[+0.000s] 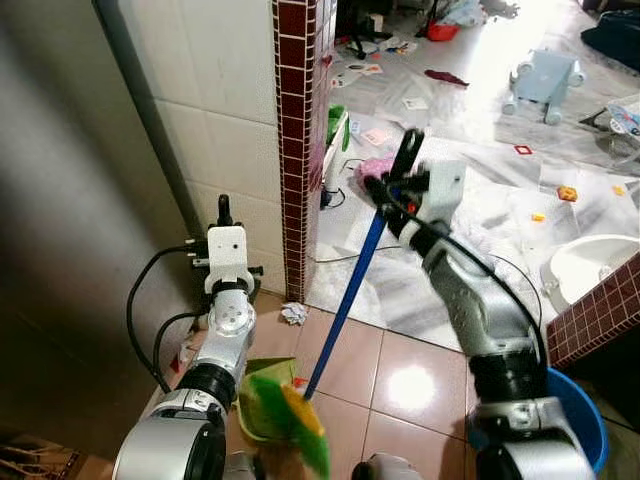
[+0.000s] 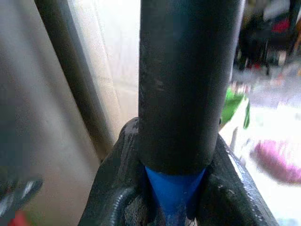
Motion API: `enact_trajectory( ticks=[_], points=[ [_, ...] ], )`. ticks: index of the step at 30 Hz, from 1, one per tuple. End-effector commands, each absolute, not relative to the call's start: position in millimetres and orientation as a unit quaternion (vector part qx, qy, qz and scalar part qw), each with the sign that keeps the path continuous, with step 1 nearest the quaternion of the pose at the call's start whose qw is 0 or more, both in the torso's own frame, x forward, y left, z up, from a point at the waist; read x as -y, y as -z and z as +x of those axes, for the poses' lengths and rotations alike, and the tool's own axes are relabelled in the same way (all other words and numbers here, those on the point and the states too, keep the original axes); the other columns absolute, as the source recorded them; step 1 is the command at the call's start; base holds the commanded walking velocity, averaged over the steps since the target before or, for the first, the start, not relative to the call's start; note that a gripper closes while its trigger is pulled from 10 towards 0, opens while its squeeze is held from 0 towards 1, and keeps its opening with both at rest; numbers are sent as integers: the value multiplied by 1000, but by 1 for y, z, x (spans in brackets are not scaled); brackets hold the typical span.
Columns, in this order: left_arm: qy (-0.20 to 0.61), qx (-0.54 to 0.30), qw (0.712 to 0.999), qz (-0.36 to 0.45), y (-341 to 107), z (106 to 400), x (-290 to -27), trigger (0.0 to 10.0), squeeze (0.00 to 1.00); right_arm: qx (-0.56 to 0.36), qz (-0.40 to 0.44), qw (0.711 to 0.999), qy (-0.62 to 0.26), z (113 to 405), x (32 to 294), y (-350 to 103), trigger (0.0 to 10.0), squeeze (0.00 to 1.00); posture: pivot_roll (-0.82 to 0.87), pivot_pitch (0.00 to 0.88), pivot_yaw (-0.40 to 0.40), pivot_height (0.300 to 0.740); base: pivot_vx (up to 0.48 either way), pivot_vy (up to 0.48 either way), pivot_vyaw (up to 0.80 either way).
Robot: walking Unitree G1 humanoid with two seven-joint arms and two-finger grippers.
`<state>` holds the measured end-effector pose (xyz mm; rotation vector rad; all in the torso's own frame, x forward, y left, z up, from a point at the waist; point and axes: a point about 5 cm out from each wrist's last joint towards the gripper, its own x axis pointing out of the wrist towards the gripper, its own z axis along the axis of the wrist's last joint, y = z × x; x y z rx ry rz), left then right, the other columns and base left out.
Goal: Sweep floor
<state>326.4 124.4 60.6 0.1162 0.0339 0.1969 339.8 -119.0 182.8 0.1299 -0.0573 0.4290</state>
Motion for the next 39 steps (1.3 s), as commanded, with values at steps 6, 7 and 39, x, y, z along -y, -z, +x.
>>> enact_trajectory(
  ticks=[6, 7, 39],
  points=[
    [-69, -27, 995, 61, -58, 328, -115, 10000, 0, 166, -18, 965, -202, 343, 125, -250, 10000, 0, -188, 27, -8, 740, 0, 0, 0],
    [-67, -29, 995, 61, -58, 328, -115, 10000, 0, 170, -21, 965, -200, 344, 126, -251, 10000, 0, -186, 28, -8, 740, 0, 0, 0],
    [69, -84, 994, -17, -45, 321, -85, 10000, 0, -32, 119, 985, -120, 343, 118, -162, 10000, 0, -156, 39, 16, 740, 0, 0, 0]
  ],
)
